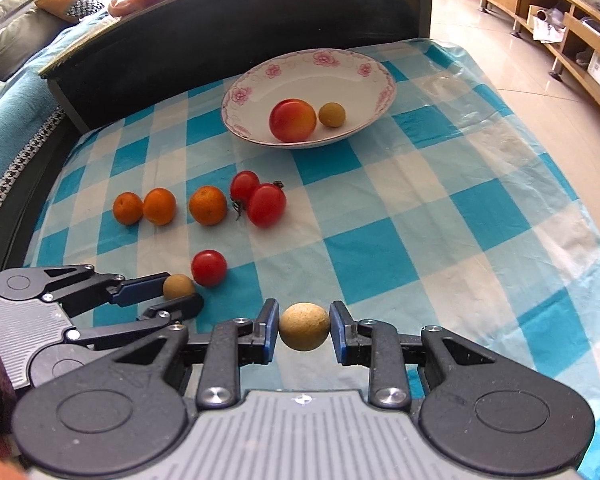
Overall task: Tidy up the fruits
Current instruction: 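Close the left tool on a third tan fruit while the right tool holds its fruit, then carry both held tan fruits over the white floral bowl, then open the right tool to drop its tan fruit in the bowl while the left tool releases its tan fruit, then open both tools wide and lift them away from the bowl, then move the right tool to a cherry tomato while the left tool approaches a tangerine, then close the right tool on the cherry tomato while the left tool closes on the tangerine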
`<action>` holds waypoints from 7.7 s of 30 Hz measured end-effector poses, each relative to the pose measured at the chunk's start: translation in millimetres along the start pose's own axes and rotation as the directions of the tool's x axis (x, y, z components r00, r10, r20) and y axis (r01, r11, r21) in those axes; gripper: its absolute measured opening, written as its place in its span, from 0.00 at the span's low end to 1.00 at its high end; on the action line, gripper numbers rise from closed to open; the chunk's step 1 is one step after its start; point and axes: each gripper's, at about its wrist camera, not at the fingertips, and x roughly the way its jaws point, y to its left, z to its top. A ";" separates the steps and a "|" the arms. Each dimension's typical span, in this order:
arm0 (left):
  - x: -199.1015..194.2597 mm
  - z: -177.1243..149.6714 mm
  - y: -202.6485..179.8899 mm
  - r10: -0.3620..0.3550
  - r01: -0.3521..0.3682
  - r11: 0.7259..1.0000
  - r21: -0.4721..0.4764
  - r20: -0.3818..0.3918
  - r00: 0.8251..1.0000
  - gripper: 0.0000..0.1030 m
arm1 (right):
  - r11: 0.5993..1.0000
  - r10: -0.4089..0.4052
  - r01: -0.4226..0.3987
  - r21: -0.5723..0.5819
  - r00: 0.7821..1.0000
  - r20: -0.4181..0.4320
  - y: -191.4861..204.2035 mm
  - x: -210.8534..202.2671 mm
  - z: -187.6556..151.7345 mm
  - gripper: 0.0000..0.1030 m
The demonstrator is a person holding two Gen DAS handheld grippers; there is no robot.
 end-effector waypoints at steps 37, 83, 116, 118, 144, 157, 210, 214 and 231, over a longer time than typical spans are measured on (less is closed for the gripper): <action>-11.4 66.5 16.2 0.002 0.002 0.997 -0.076 0.060 0.998 0.33 | 0.994 -0.053 0.056 -0.090 0.998 0.036 7.4 6.1 54.7 0.30; 63.6 148.5 40.9 -0.016 0.018 0.989 -0.147 0.016 1.000 0.32 | 0.998 -0.063 0.063 -0.025 0.998 0.003 -23.4 85.6 156.2 0.31; 47.6 149.0 46.5 0.000 0.011 0.983 -0.182 0.059 0.998 0.48 | 0.999 -0.049 0.048 0.022 0.998 0.047 -25.7 70.3 157.8 0.32; 45.2 148.4 45.7 0.006 0.005 0.984 -0.176 0.064 0.998 0.50 | 0.999 -0.051 0.050 0.017 0.997 0.049 -25.2 68.4 157.1 0.32; 11.5 121.3 57.7 0.038 -0.021 0.981 -0.192 0.085 0.996 0.57 | 0.999 -0.009 0.011 -0.040 0.999 0.052 5.2 45.1 133.5 0.32; 3.4 91.5 66.6 0.034 -0.026 0.974 -0.225 0.033 0.999 0.57 | 0.997 0.015 -0.014 -0.075 1.000 0.010 26.3 48.9 111.6 0.32; 15.1 43.3 108.0 0.086 -0.109 0.943 -0.314 -0.085 0.993 0.51 | 0.985 0.117 -0.125 -0.116 0.990 -0.074 54.4 51.6 68.5 0.38; 22.0 45.9 108.8 0.084 -0.107 0.942 -0.319 -0.084 0.993 0.45 | 0.985 0.120 -0.129 -0.118 0.989 -0.081 56.7 53.2 65.9 0.38; 12.1 42.2 95.2 0.087 -0.103 0.966 -0.239 -0.076 0.993 0.40 | 0.981 0.139 -0.154 -0.121 0.983 -0.122 64.3 59.6 58.8 0.38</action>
